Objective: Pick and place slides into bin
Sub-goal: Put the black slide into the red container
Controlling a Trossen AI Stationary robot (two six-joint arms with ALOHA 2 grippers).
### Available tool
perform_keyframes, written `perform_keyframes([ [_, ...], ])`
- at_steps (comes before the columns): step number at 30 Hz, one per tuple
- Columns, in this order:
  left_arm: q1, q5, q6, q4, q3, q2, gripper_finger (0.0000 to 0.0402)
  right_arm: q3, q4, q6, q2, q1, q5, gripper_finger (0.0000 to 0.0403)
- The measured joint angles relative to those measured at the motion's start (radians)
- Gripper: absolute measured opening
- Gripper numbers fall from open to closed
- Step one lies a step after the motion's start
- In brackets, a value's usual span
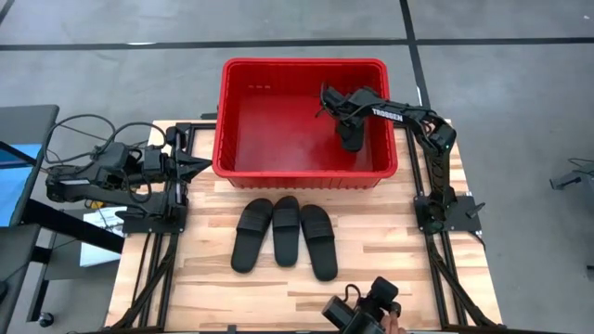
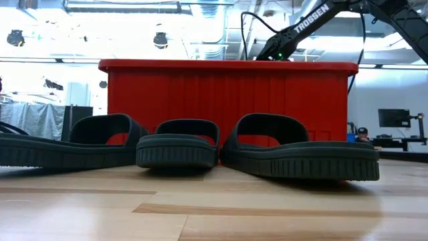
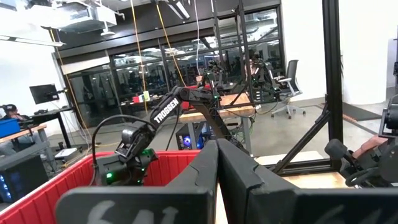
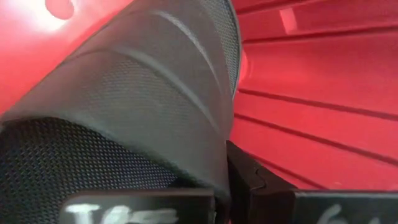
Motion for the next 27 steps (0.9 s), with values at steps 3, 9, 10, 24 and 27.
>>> perform_keyframes([
  [3,0.000,0.000,0.000,0.000,0.000,0.000,0.0000,0.000,0.005,-0.003,0.000,-0.006,-0.001,0.0000],
  [9,0.000,0.000,0.000,0.000,0.000,0.000,0.0000,0.000,0.003,-0.022,0.000,-0.016,-0.008,0.0003],
  [10,0.000,0.000,0.000,0.000,0.000,0.000,0.0000,0.000,0.003,-0.025,0.000,-0.016,-0.008,0.0006],
  [24,0.000,0.000,0.000,0.000,0.000,0.000,0.0000,0.000,0.015,-0.073,0.000,-0.014,-0.053,0.0042],
  [27,0.000,0.000,0.000,0.000,0.000,0.000,0.0000,0.000,0.018,-0.074,0.000,-0.016,-0.053,0.0043],
])
